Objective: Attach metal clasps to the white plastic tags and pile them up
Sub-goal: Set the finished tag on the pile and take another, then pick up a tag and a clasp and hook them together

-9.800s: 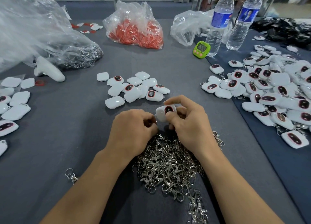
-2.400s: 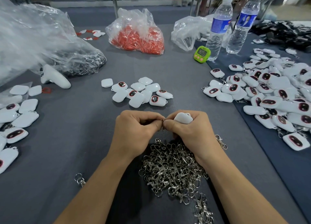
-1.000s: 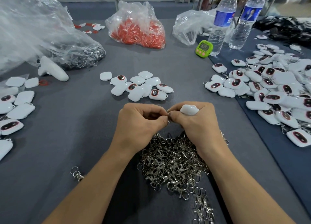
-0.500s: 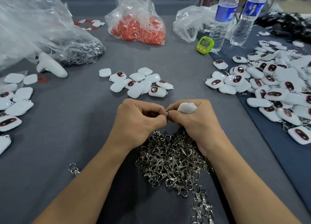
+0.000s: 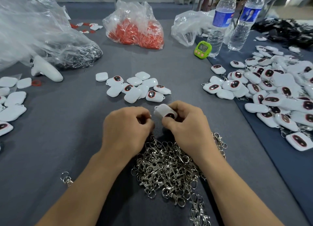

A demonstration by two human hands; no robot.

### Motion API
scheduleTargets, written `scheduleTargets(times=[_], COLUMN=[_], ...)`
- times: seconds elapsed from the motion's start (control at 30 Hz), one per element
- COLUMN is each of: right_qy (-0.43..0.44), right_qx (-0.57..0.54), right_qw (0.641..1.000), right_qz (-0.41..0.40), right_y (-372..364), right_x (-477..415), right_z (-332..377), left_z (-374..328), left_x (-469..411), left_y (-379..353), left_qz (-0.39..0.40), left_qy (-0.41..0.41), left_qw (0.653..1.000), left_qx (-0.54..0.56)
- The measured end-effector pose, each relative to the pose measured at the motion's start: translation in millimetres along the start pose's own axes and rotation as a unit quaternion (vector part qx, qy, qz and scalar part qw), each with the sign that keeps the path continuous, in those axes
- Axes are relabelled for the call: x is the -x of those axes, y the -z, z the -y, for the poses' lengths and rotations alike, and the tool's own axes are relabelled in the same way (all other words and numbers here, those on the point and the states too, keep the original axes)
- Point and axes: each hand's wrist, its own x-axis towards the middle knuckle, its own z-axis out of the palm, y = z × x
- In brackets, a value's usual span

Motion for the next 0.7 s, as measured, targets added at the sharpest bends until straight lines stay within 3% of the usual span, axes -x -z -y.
scheduleTargets(times=[0.3,0.7], right_qy=[0.01,0.021], right_qx=[0.004,0.053], right_qw=[1.0,0.998], right_qz=[-0.013,0.0], right_y=[5,8], right_x=[-4,-3], right_z=[-1,1], left_z=[5,10], left_x=[-5,-5], left_y=[-3,-6], left_qz=[0.097,0.095], left_qy=[-0.04,-0.066], left_qw=[0.993,0.992], left_qx=[0.05,0.044])
